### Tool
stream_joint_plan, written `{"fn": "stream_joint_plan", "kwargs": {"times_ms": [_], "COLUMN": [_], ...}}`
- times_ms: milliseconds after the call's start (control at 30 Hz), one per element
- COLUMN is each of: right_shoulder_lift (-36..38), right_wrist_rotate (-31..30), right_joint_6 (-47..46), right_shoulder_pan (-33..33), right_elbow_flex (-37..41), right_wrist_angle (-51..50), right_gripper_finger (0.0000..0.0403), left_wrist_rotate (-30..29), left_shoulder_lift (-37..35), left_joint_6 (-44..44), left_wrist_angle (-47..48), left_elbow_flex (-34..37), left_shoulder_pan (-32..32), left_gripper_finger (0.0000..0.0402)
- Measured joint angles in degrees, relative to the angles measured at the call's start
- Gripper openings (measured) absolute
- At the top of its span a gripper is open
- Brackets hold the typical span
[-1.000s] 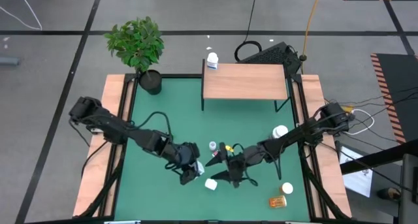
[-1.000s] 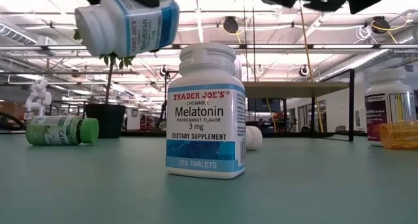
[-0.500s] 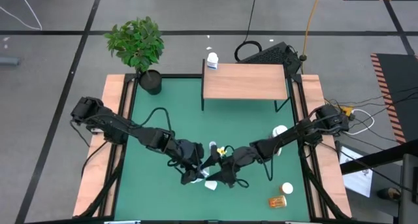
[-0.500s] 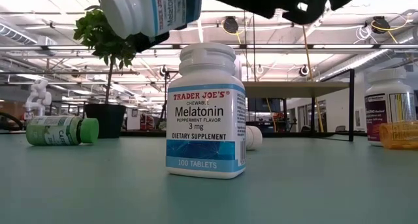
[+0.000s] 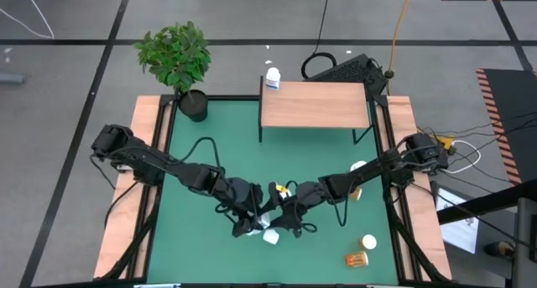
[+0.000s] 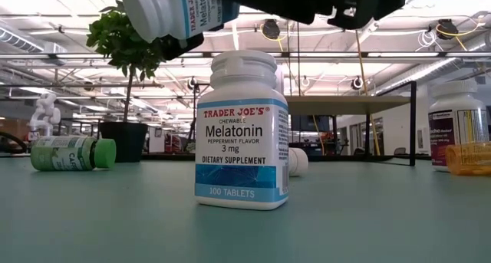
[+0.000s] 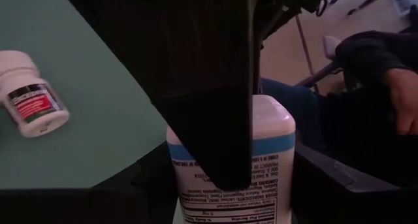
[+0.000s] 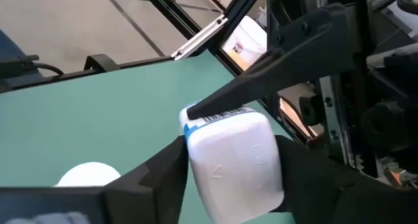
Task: Pick and place medicine bottles onto shelf by color
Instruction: Align the left white and blue pill bottle with the other blue pill bottle on the shelf
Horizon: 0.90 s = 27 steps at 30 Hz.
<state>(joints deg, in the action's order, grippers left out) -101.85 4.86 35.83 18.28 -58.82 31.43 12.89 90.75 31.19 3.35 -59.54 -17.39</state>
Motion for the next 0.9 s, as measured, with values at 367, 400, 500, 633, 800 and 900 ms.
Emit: {"fn": "stream_joint_plan", "kwargs": {"times_ms": [367,400,500,633,800,900], "right_shoulder_lift": [0.4,0.5,1.2,3.9,9.0,14.5], "right_wrist_rotate": [2.9,3.8,5.9,5.9,5.7,5.1], "right_joint_6": [-10.0,-10.9,-12.4,-14.5,-17.6,-19.4], "right_shoulder_pan": [0.1,0.1,0.2,0.0,-0.7,-1.8], "right_elbow_flex": [-0.1,-0.1,0.3,0.6,6.8,12.9], "right_wrist_angle": [-4.1,-4.6,-7.5,-10.7,-5.8,3.9], "right_gripper_finger": [0.0186,0.0186,0.018,0.0174,0.0173,0.0173], "left_wrist_rotate": [-5.5,-8.4,-17.2,-19.9,-19.9,-20.7], "left_shoulder_lift": [0.1,0.1,0.0,-0.1,-0.6,-0.6], "left_joint_6": [0.5,0.5,0.6,-2.2,-8.3,-12.8], "left_wrist_angle": [-3.3,-4.3,-5.8,-7.0,-12.5,-15.8], "left_elbow_flex": [0.1,0.1,-0.3,-0.2,-0.2,-0.2], "left_shoulder_pan": [-1.6,-1.8,-1.8,-2.2,-3.0,-3.9], "left_gripper_finger": [0.0275,0.0288,0.0326,0.0362,0.038,0.038]}}
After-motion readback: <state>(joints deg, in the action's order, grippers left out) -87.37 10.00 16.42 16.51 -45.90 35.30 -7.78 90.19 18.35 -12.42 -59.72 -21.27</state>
